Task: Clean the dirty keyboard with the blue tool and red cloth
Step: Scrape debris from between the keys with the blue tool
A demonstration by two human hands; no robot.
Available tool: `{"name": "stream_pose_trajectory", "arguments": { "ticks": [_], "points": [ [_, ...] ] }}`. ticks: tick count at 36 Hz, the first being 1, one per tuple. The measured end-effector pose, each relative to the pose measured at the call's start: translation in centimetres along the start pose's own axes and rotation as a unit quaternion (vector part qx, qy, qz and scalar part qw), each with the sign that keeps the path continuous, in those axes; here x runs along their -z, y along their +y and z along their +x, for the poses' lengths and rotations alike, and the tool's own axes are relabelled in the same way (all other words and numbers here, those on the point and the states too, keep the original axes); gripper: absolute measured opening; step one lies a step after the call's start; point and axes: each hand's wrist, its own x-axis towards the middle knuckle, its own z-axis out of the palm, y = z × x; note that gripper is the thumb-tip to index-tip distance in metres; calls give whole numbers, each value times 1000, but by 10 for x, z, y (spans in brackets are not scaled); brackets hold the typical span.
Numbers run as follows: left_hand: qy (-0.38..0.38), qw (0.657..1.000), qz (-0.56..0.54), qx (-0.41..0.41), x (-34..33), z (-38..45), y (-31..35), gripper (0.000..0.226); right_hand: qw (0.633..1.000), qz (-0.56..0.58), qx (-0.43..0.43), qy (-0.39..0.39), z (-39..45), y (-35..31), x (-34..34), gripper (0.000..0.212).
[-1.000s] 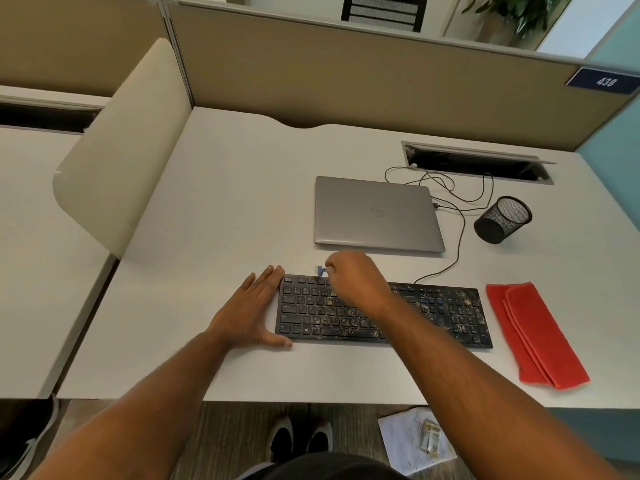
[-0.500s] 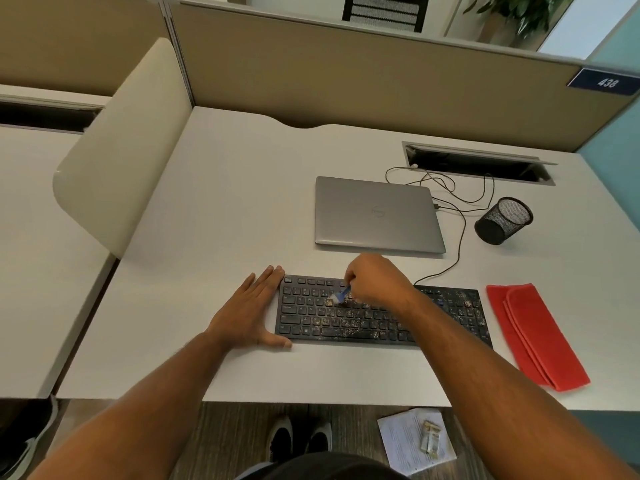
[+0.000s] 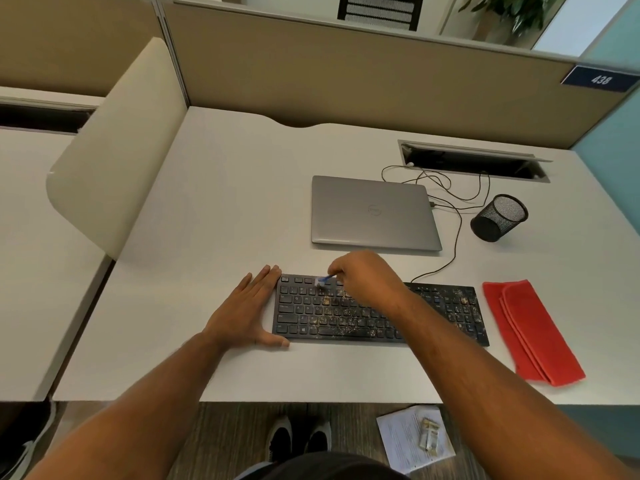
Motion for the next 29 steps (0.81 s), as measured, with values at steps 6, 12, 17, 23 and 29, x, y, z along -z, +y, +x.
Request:
{"name": "stream_pose_trajectory", "arguments": {
  "ticks": [6, 12, 17, 23, 29],
  "points": [
    [7, 1000, 2, -2, 0, -1, 0, 148, 996, -74, -18, -37, -7, 6, -3, 22],
    [4, 1000, 6, -1, 0, 0, 0, 148, 995, -88, -45, -24, -7, 16, 10, 10],
    [3, 1000, 3, -1, 0, -1, 1, 148, 998, -57, -22, 3, -6, 6, 7, 30],
    [4, 1000, 4, 0, 0, -1, 1, 147, 998, -37, -35, -46, -13, 6, -5, 22],
    [2, 1000, 7, -1, 0, -1, 0, 147, 998, -12, -57, 24, -15, 4, -3, 20]
  ]
}}
